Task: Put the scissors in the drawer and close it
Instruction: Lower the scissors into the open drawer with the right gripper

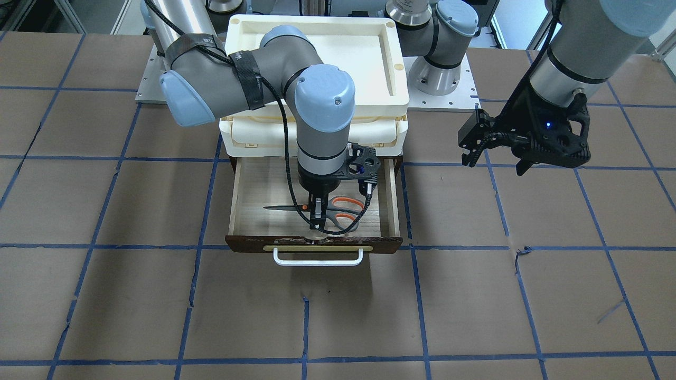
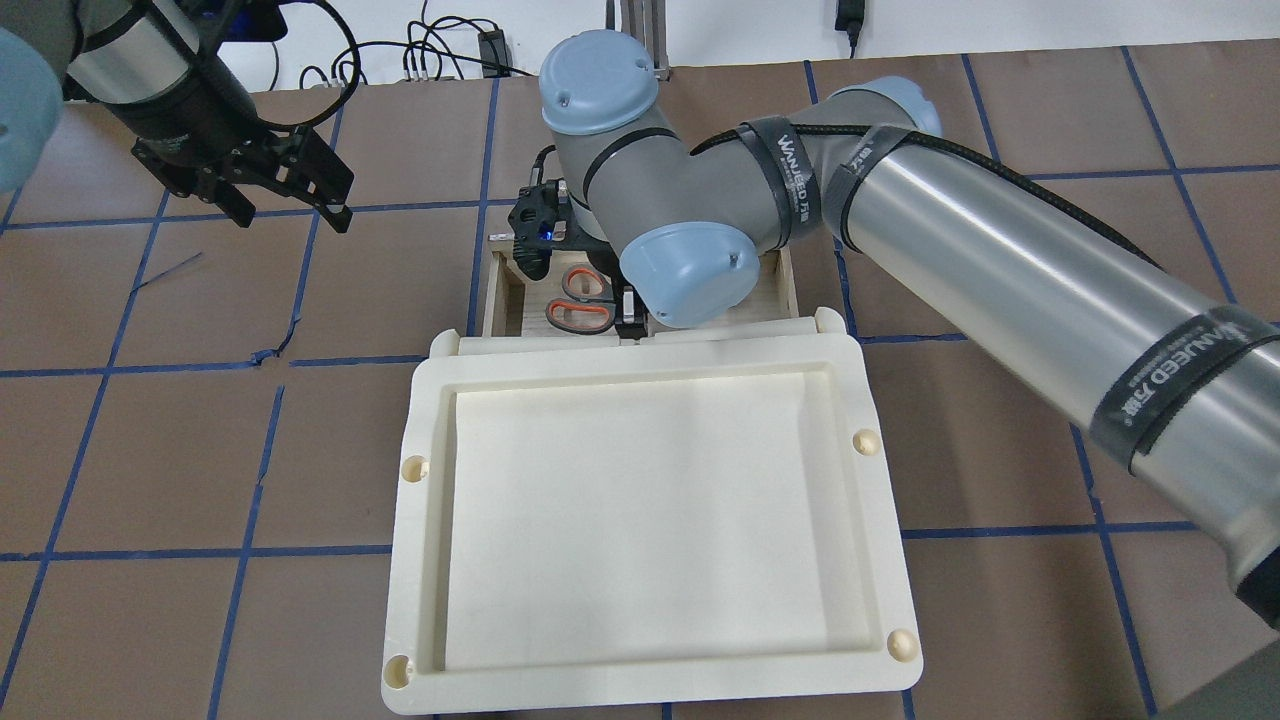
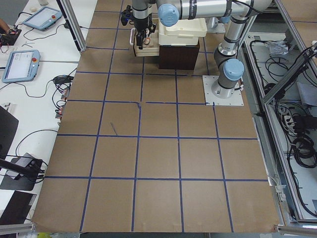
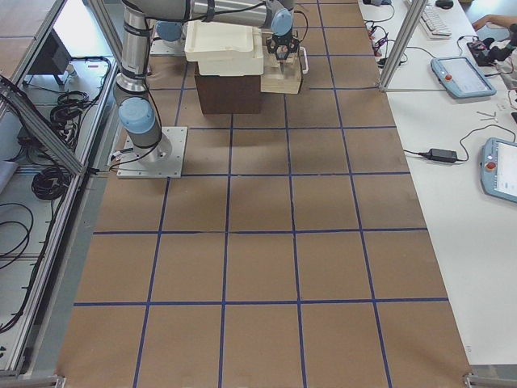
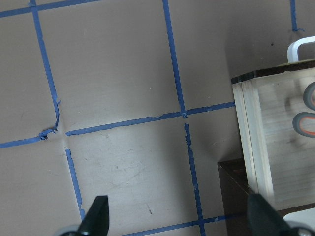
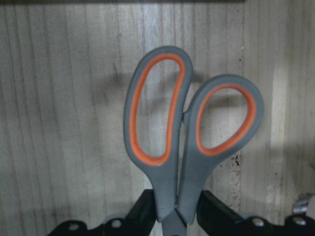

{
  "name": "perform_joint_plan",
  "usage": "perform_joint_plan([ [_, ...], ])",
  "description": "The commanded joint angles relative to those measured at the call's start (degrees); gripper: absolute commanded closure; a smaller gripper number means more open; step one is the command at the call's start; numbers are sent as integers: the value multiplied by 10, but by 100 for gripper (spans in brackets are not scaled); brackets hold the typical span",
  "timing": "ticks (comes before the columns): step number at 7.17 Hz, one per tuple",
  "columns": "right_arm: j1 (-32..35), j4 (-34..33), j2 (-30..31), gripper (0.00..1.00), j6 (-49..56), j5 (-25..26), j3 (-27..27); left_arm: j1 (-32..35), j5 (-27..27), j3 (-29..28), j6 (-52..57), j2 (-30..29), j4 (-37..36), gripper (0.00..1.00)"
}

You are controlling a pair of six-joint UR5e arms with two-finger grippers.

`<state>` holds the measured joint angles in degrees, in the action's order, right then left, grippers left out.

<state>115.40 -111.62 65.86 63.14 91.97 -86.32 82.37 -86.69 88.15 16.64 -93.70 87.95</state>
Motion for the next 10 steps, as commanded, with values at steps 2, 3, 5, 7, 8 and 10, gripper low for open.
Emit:
perform_joint_plan([
  [2, 0, -2, -2, 93, 1, 1, -13, -2, 0, -1, 0, 0, -2, 0],
  [3, 1, -11, -1, 93, 1, 0, -18, -2, 0, 0, 0, -1, -2, 0],
  [5, 1, -13, -1, 92, 2, -1, -21, -2, 1, 0, 1, 0, 0, 0],
  [7, 1, -11, 0, 25, -12, -8, -21, -2, 3, -1, 1, -1, 2, 0],
  [8, 1, -11, 0, 9, -16, -14, -18, -2, 3, -1, 1, -1, 2, 0],
  [10, -14, 4, 17, 7, -20, -14, 18, -3, -1, -1, 3, -1, -1, 0],
])
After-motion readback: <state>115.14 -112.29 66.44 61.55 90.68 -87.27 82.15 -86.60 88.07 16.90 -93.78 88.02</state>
